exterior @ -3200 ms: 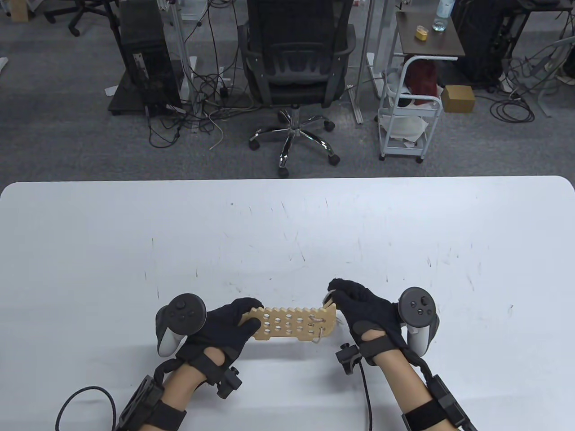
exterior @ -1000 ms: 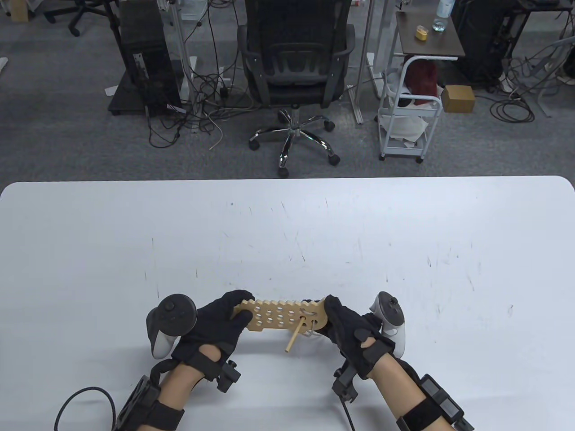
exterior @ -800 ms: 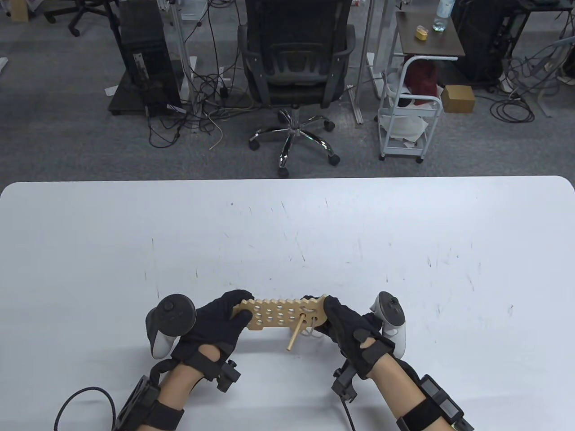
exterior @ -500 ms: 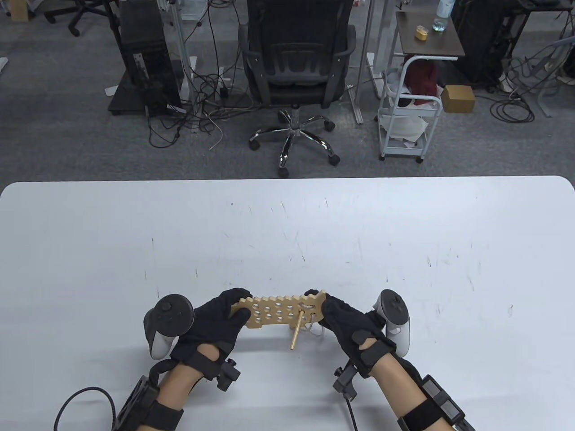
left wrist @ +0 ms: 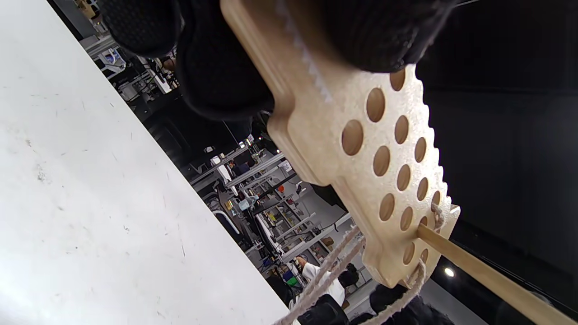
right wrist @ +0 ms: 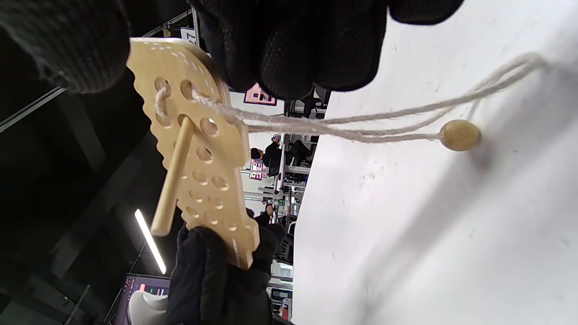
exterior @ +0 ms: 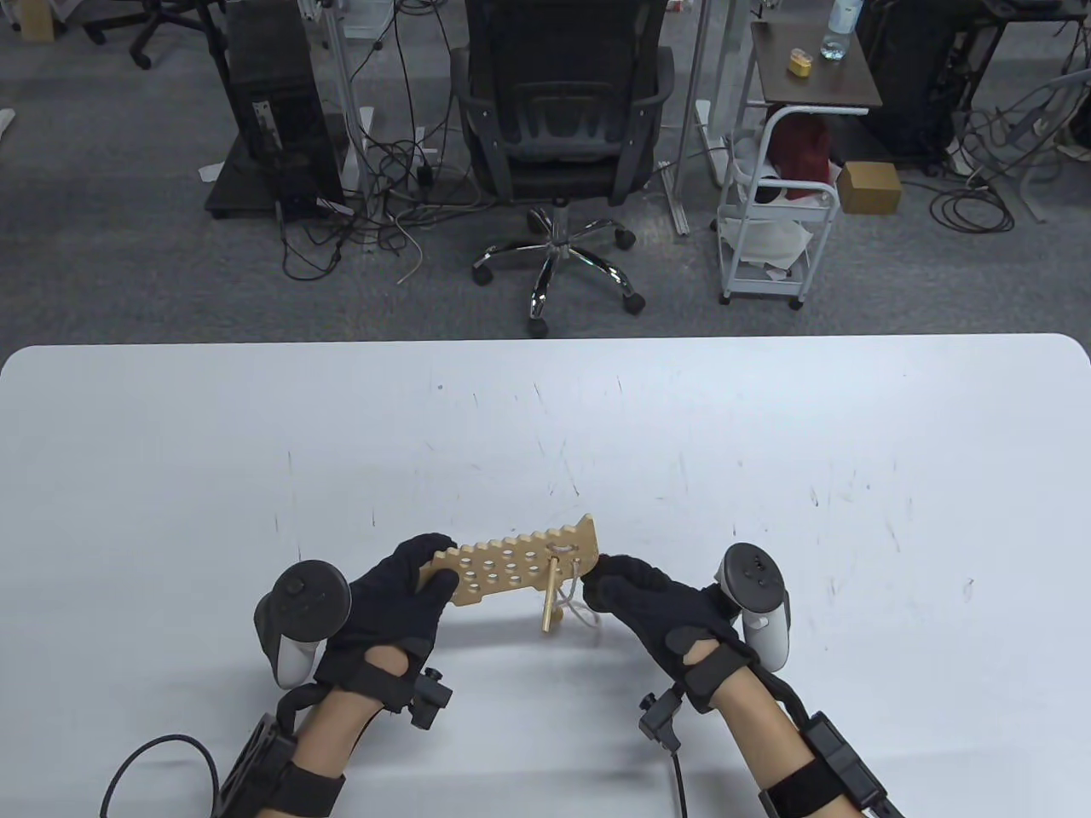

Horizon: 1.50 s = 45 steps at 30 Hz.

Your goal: Thread rope through all holes on crocodile lacing toy

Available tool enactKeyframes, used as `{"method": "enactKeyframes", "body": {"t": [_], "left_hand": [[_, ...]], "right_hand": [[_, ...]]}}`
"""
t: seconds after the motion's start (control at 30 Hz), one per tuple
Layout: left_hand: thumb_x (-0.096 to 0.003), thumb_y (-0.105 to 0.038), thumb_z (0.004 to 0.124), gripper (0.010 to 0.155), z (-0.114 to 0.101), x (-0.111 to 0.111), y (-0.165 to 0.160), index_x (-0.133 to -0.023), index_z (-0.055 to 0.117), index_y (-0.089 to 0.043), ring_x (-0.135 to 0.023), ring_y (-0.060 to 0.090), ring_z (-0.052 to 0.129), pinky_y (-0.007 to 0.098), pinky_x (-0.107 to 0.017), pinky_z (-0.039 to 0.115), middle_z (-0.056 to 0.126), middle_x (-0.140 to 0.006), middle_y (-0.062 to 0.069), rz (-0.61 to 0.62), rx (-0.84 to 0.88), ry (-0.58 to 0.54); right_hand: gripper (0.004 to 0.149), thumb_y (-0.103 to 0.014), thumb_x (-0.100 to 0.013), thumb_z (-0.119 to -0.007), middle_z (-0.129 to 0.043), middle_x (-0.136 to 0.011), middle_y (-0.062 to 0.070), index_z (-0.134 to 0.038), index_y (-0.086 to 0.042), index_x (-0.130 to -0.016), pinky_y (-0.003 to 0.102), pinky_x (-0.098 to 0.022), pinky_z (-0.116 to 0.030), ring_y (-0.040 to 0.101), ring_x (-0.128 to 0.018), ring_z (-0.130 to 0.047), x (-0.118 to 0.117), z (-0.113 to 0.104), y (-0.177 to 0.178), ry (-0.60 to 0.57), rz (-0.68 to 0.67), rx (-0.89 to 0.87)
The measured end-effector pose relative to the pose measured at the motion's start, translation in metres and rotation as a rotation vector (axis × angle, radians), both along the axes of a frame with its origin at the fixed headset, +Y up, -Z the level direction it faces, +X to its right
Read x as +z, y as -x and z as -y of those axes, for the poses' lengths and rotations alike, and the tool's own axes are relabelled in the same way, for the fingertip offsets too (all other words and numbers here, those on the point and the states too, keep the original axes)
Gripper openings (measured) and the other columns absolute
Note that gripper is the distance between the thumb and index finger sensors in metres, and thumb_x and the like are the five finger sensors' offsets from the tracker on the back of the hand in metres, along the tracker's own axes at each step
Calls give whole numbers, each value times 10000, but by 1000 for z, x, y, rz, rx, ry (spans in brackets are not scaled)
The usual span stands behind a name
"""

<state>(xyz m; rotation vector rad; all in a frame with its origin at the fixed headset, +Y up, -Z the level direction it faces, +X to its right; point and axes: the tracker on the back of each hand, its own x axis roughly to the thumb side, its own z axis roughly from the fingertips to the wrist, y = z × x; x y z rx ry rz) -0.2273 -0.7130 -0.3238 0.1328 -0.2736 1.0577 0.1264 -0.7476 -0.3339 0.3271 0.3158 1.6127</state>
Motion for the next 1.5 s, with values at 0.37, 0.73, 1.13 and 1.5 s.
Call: {"method": "enactKeyframes", "body": {"t": [0.37, 0.73, 1.13, 1.5], "left_hand": [[-390, -417, 800, 531, -3, 4, -3, -898, 714, -292, -595, 230, 962, 509, -678, 687, 903, -774, -52, -15, -21, -29], [-391, -417, 800, 531, -7, 7, -6, -899, 714, -289, -590, 230, 962, 510, -678, 687, 903, -772, -48, -1, -16, -43], [-389, -418, 800, 531, -10, 9, -6, -898, 715, -289, -586, 229, 963, 509, -678, 686, 905, -768, -47, 1, -1, -57], [-391, -417, 799, 531, -9, 10, -11, -899, 714, -288, -587, 231, 961, 511, -678, 685, 904, -770, -45, 30, 6, -54]], "right_hand": [[604, -605, -457, -818, -879, -858, 119, -844, -171, -876, 633, -623, -563, 414, -780, -824, 8, 5, 22, -28, -110, 92], [638, -607, -444, -828, -853, -871, 130, -807, -154, -893, 640, -625, -551, 424, -789, -808, 8, 7, 23, -46, -83, 200], [717, -597, -437, -838, -744, -940, 150, -685, -130, -958, 654, -637, -509, 449, -830, -742, 8, 6, 17, -35, 7, 270], [645, -520, -447, -863, -735, -954, 148, -701, -158, -956, 654, -648, -490, 452, -845, -724, 9, 5, 21, -49, 4, 270]]}}
